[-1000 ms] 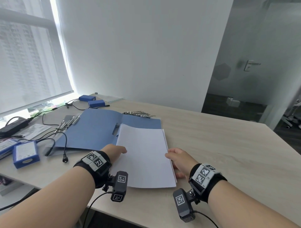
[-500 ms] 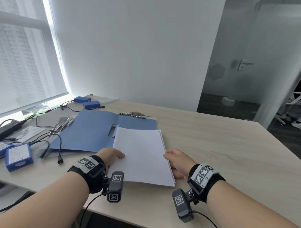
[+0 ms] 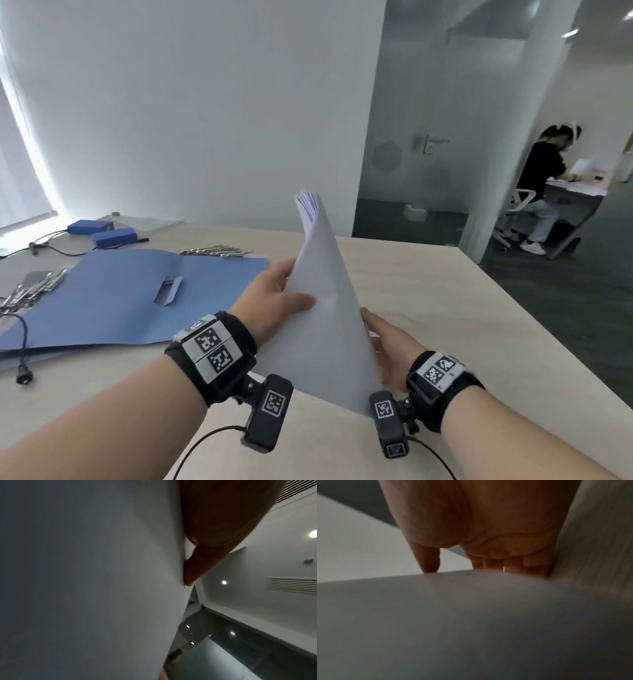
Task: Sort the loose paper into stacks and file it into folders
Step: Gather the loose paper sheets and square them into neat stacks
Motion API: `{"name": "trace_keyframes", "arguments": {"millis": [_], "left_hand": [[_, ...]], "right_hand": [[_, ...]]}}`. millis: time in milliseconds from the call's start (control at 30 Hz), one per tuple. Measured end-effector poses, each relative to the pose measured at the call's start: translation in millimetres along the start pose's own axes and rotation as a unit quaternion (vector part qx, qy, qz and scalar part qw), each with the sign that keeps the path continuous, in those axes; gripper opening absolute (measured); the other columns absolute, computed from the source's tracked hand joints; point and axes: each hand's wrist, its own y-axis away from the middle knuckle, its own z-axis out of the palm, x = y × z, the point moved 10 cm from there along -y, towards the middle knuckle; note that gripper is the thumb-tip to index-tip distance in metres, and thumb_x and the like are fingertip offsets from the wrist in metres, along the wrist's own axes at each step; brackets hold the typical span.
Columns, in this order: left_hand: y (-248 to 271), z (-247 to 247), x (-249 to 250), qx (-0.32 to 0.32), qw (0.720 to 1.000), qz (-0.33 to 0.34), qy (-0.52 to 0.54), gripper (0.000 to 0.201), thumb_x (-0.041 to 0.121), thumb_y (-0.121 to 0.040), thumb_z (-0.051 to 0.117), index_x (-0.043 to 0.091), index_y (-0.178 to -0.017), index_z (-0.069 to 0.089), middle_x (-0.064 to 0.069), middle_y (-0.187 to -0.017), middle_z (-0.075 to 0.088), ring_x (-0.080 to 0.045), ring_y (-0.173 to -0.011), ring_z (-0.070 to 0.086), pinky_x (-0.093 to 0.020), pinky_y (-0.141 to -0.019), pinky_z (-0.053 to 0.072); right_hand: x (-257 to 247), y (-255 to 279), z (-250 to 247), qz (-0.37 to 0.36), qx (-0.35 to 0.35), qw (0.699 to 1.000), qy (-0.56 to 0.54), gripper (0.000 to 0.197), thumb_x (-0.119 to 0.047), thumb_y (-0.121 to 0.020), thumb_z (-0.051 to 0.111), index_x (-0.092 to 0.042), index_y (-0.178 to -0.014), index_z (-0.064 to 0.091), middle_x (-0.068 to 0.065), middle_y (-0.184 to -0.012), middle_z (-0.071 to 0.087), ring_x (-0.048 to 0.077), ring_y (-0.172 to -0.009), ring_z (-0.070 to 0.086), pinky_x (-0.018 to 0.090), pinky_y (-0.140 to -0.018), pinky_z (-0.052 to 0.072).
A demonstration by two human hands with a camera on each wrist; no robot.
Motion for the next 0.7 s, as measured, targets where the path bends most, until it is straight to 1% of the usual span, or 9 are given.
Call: {"name": "trace_keyframes", "arguments": {"millis": [100,133,200,267,367,433,567,667,700], "left_hand": [[-8,30,3,-0.031,0.999,0.038,0.022,0.059,0.002,-0.074,0.068,0.023,-0.130,0.063,-0.010,-0.116,0.074,-0.030,-0.098,0.074,-0.043,-0.083,0.061],[-11,37,0,-0.034,0.998,0.046,0.027,0.060,0.001,-0.074,0.068,0.022,-0.131,0.062,-0.010,-0.116,0.074,-0.029,-0.099,0.074,-0.040,-0.082,0.061],[-19,45,-7,-0.031,0.998,0.051,0.031,0.065,0.002,-0.073,0.069,0.026,-0.133,0.060,-0.007,-0.118,0.074,-0.028,-0.102,0.073,-0.039,-0.082,0.061],[-30,53,-17,-0.034,0.998,0.049,0.023,0.069,0.004,-0.074,0.070,0.030,-0.136,0.057,-0.005,-0.120,0.073,-0.030,-0.106,0.072,-0.046,-0.088,0.059],[-44,64,-24,-0.030,0.998,0.056,0.006,0.068,0.007,-0.074,0.072,0.035,-0.133,0.055,-0.006,-0.118,0.073,-0.031,-0.106,0.071,-0.058,-0.094,0.055],[-51,71,-23,-0.024,0.998,0.065,-0.005,0.063,0.011,-0.072,0.074,0.038,-0.126,0.055,-0.005,-0.114,0.073,-0.028,-0.103,0.072,-0.059,-0.093,0.055],[-65,89,-22,-0.027,0.997,0.073,-0.023,0.063,0.016,-0.063,0.073,0.043,-0.116,0.053,-0.003,-0.114,0.069,-0.027,-0.105,0.069,-0.059,-0.093,0.054],[-74,105,-20,-0.018,0.994,0.094,-0.056,0.064,0.010,-0.065,0.067,0.051,-0.111,0.050,0.006,-0.111,0.068,-0.022,-0.109,0.066,-0.055,-0.096,0.053],[-77,112,-20,-0.019,0.992,0.103,-0.069,0.066,0.010,-0.066,0.066,0.052,-0.114,0.049,0.007,-0.113,0.067,-0.021,-0.110,0.065,-0.054,-0.097,0.053]], "right_hand": [[-12,9,-36,-0.024,-0.016,0.994,-0.102,0.058,-0.059,-0.087,0.068,-0.014,-0.122,0.073,0.015,-0.126,0.070,0.035,-0.116,0.066,0.050,-0.104,0.050],[-16,12,-50,-0.030,-0.014,0.991,-0.127,0.056,-0.054,-0.086,0.070,-0.013,-0.125,0.072,0.017,-0.129,0.068,0.036,-0.121,0.063,0.052,-0.107,0.047],[-33,19,-76,-0.078,-0.008,0.986,-0.147,0.052,-0.039,-0.089,0.069,-0.009,-0.132,0.065,0.018,-0.131,0.066,0.037,-0.121,0.063,0.052,-0.102,0.050],[-55,26,-100,-0.162,0.018,0.980,-0.115,0.047,-0.025,-0.093,0.065,-0.010,-0.136,0.059,0.015,-0.129,0.068,0.035,-0.116,0.066,0.049,-0.093,0.055],[-78,45,-120,-0.266,0.060,0.961,-0.056,0.037,-0.016,-0.095,0.062,-0.013,-0.132,0.059,0.009,-0.123,0.072,0.033,-0.114,0.068,0.045,-0.086,0.058],[-91,58,-131,-0.317,0.091,0.943,-0.036,0.030,-0.010,-0.097,0.061,-0.012,-0.126,0.061,0.009,-0.118,0.074,0.028,-0.107,0.071,0.038,-0.079,0.058],[-107,76,-151,-0.374,0.126,0.919,0.005,0.034,-0.005,-0.096,0.062,-0.010,-0.129,0.059,0.008,-0.121,0.073,0.027,-0.111,0.070,0.040,-0.092,0.055],[-115,90,-166,-0.400,0.166,0.901,0.031,0.036,-0.004,-0.095,0.065,-0.018,-0.128,0.059,0.000,-0.120,0.073,0.019,-0.113,0.069,0.033,-0.095,0.056],[-115,92,-172,-0.401,0.183,0.897,0.037,0.039,-0.008,-0.094,0.067,-0.021,-0.130,0.059,-0.003,-0.122,0.072,0.017,-0.115,0.068,0.036,-0.099,0.054]]}}
